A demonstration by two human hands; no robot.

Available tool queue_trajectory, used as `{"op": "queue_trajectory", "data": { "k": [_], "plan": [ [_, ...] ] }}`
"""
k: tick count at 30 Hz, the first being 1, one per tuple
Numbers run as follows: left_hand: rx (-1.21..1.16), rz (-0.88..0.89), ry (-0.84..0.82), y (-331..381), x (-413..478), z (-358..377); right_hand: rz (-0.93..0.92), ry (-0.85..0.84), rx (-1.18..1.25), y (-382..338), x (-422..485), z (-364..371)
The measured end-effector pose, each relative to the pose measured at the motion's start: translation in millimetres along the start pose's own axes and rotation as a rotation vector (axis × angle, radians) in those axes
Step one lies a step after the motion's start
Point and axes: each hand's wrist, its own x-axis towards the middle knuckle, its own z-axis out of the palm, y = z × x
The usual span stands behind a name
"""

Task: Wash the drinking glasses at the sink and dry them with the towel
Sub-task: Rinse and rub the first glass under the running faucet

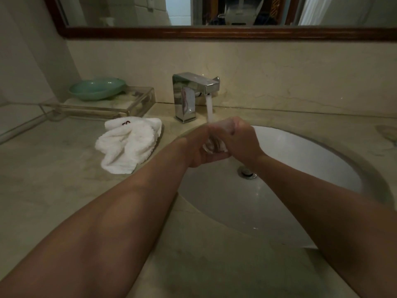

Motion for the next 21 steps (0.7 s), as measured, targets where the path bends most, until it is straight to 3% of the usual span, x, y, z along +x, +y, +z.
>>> {"op": "queue_trajectory", "data": {
  "k": [3,5,10,12,16,21],
  "plan": [
    [0.082,-0.066,-0.012,-0.8,2.6,-3.1,0.067,-0.005,-0.011,-2.4,6.6,-0.9],
    [0.146,-0.083,0.006,-2.0,5.8,-2.5,0.116,0.083,0.015,-2.3,11.8,-2.0],
    [0.168,0.007,0.101,-5.3,8.8,0.2,0.285,0.148,0.100,0.0,13.3,-3.5],
    [0.170,0.017,0.099,-6.9,10.1,-1.0,0.254,0.161,0.131,3.5,8.6,-2.6],
    [0.071,-0.001,0.018,-4.0,8.1,-2.9,0.025,-0.008,0.051,10.8,-2.0,2.2],
    [0.034,0.000,0.009,-2.4,7.5,-4.1,0.073,0.031,0.086,-0.4,-4.6,15.0]
  ]
}}
